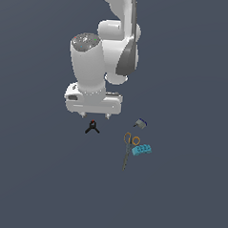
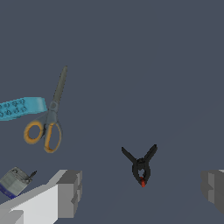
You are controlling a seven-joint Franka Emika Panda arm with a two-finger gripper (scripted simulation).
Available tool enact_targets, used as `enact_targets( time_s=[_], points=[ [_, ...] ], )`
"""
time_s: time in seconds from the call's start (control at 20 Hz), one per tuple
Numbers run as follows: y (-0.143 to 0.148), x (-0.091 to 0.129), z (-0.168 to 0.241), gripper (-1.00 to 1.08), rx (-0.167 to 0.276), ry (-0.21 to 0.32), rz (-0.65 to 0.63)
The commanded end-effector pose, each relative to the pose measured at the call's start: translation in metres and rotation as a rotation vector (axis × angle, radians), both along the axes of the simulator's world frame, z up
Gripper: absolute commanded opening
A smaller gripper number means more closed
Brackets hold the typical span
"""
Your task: Pick up a designated object from a clutter of objects.
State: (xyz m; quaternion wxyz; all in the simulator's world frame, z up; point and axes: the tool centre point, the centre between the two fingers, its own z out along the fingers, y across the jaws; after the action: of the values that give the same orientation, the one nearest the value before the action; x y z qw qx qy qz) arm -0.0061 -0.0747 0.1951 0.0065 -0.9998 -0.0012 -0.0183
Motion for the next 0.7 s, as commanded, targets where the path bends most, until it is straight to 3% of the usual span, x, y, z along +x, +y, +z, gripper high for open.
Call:
enact_targets(
  time_s=[0.0, 0.3, 0.65],
  points=[
    [-0.01, -0.009, -0.028, 1.0, -0.004, 0.007, 0.015],
    [-0.027, -0.033, -0.083, 1.0, -0.011, 0.021, 0.047],
    [-0.038, -0.055, -0.12, 1.0, -0.014, 0.032, 0.071]
  ],
)
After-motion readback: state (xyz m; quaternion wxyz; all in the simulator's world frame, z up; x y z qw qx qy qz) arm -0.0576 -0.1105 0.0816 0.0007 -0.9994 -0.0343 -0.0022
